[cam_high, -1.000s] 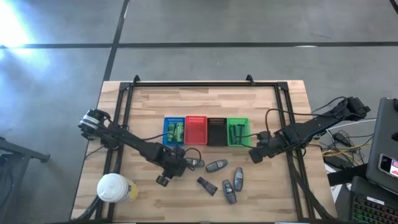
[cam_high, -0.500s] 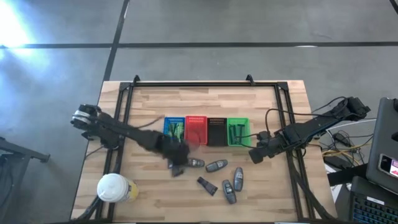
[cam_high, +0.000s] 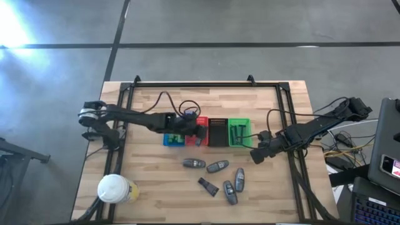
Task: Pick & Place Travel size toiletries
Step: Put the shave cream into the red basket
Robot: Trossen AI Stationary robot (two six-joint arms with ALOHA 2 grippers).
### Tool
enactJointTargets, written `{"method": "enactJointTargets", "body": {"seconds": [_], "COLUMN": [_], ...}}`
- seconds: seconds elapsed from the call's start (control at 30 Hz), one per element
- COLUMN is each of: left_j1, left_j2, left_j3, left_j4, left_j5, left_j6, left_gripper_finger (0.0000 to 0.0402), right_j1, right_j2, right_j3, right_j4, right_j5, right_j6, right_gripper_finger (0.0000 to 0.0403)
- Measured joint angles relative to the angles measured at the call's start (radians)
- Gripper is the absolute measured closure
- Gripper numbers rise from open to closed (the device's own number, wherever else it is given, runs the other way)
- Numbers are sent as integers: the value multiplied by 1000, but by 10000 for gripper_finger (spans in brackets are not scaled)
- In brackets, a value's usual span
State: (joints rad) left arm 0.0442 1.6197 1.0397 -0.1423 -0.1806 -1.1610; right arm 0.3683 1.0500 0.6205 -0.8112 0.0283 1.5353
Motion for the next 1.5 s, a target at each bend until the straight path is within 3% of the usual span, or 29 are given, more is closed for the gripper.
{"method": "enactJointTargets", "body": {"seconds": [0.23, 0.77, 0.87, 1.03, 1.13, 1.2, 1.33, 1.5], "left_j1": [23, 26, 16, -63, -152, -220, -336, -409], "left_j2": [24, 17, 0, -13, -14, -14, -3, 72], "left_j3": [-1, 8, 30, 85, 104, 107, 107, 102], "left_j4": [-7, -95, -63, -23, -22, -25, -77, -111], "left_j5": [-163, -158, -58, 326, 439, 430, 294, 191], "left_j6": [-20, 10, 199, 671, 907, 1028, 1190, 1304], "left_gripper_finger": [285, 193, 190, 195, 195, 195, 195, 195], "right_j1": [0, 0, 0, 0, 0, 0, 0, 0], "right_j2": [0, 0, 0, 0, 0, 0, 0, 1], "right_j3": [-1, -2, -2, -2, -2, -2, -2, -2], "right_j4": [0, 0, 0, 1, 1, 1, 2, 3], "right_j5": [7, 26, 26, 26, 26, 26, 24, 19], "right_j6": [-21, -68, -70, -88, -98, -98, -91, -77], "right_gripper_finger": [39, 39, 39, 39, 39, 39, 39, 39]}}
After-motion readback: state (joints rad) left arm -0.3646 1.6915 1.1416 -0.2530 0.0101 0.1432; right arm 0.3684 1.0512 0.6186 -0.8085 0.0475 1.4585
